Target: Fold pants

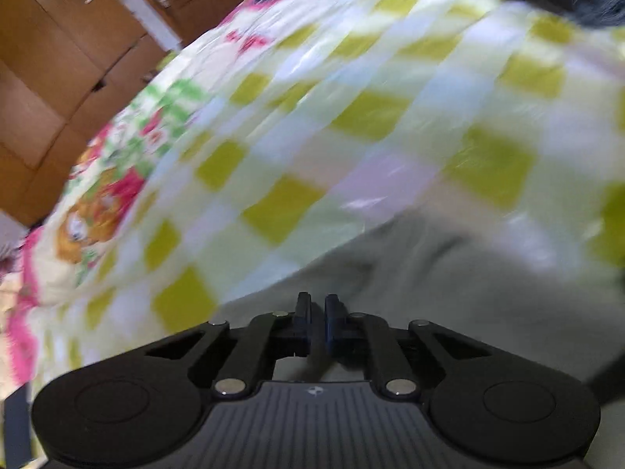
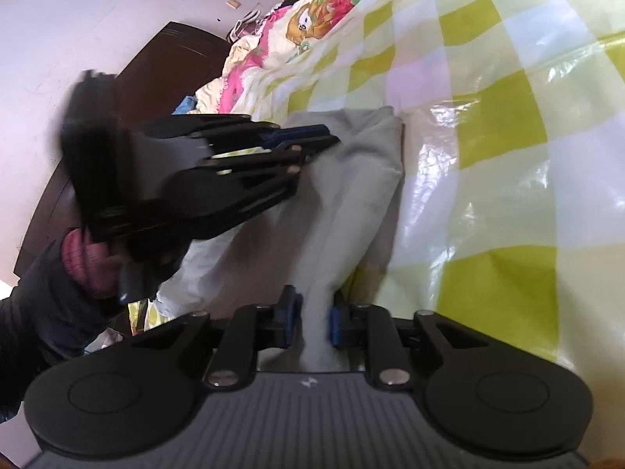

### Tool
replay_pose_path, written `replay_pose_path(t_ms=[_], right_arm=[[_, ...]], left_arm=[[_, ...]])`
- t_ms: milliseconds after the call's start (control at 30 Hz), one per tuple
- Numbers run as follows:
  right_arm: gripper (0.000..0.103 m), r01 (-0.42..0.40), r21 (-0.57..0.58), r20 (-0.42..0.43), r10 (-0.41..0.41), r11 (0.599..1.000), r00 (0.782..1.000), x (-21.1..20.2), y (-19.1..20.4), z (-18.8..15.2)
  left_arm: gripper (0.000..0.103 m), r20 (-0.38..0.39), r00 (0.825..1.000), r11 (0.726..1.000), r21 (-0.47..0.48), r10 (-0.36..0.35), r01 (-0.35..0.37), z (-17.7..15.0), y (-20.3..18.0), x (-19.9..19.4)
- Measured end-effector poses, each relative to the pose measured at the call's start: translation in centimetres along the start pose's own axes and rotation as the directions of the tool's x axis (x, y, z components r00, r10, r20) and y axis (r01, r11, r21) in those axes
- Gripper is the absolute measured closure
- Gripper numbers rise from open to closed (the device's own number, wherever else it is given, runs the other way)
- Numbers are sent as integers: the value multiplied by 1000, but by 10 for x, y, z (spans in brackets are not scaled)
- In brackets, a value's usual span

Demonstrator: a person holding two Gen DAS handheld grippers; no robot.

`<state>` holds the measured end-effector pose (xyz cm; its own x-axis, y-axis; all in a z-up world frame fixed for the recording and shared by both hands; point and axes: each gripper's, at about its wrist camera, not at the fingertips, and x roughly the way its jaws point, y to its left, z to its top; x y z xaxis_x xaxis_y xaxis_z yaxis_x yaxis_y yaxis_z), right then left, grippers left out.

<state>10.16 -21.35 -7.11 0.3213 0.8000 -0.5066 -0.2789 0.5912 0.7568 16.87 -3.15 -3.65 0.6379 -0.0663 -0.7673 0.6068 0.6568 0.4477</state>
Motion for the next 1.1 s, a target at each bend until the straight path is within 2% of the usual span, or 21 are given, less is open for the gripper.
replay_pose_path(t_ms=[67,167,233,267,300,400,433,467,500,533,600,667,733,800,933,1000,1100], right_arm=[[90,-6,-2,13,6,1000,1000,-3,0,1],[85,-11,18,8,11,1000,1000,-2,-3,3],[74,-24,41,-11,24,999,1000,1,-7,7],[66,-32,53,-6,33,998,999,4,-9,10],[64,-49,61,-1,49,997,999,7,-11,12],[63,-97,128,-7,98,987,995,20,-18,22],[64,-114,152,3,114,982,993,24,-21,25],[73,-121,179,7,122,976,992,28,-23,27],[93,-129,203,2,131,971,991,30,-25,28],[98,-140,224,9,141,964,990,30,-26,28],[98,-179,246,50,172,953,984,19,-28,26],[98,-193,251,83,178,949,981,5,-28,22],[98,-167,249,91,148,954,985,-6,-28,16],[98,-150,277,110,124,949,986,-21,-35,10],[98,-38,314,144,-8,949,990,-67,-50,2],[98,22,321,162,-78,947,984,-89,-54,-1],[96,74,303,191,-137,950,972,-106,-53,-4]], left_arm=[[80,-9,1000,999,-51,15,-16,0,8,2],[76,75,997,992,-126,35,-26,4,18,-24],[69,139,988,985,-163,74,-50,5,23,-48],[61,166,983,983,-175,82,-52,4,25,-60],[53,189,977,981,-183,101,-66,0,25,-71],[49,218,968,978,-189,124,-83,-19,21,-98],[48,211,971,978,-192,116,-75,-25,17,-102],[47,195,974,978,-195,116,-77,-33,12,-103],[46,173,977,977,-191,124,-90,-44,6,-103],[46,148,980,977,-185,136,-108,-56,1,-98],[46,72,984,972,-185,160,-145,-77,-10,-82],[47,-2,989,969,-200,149,-147,-90,-18,-64],[50,14,991,966,-224,133,-127,-90,-26,-64],[50,64,991,972,-213,116,-100,-76,-36,-68],[46,140,989,986,-165,53,-29,-48,-56,-66],[46,163,985,987,-161,53,-27,-42,-59,-70],[46,186,979,975,-221,80,-37,-49,-50,-84]])
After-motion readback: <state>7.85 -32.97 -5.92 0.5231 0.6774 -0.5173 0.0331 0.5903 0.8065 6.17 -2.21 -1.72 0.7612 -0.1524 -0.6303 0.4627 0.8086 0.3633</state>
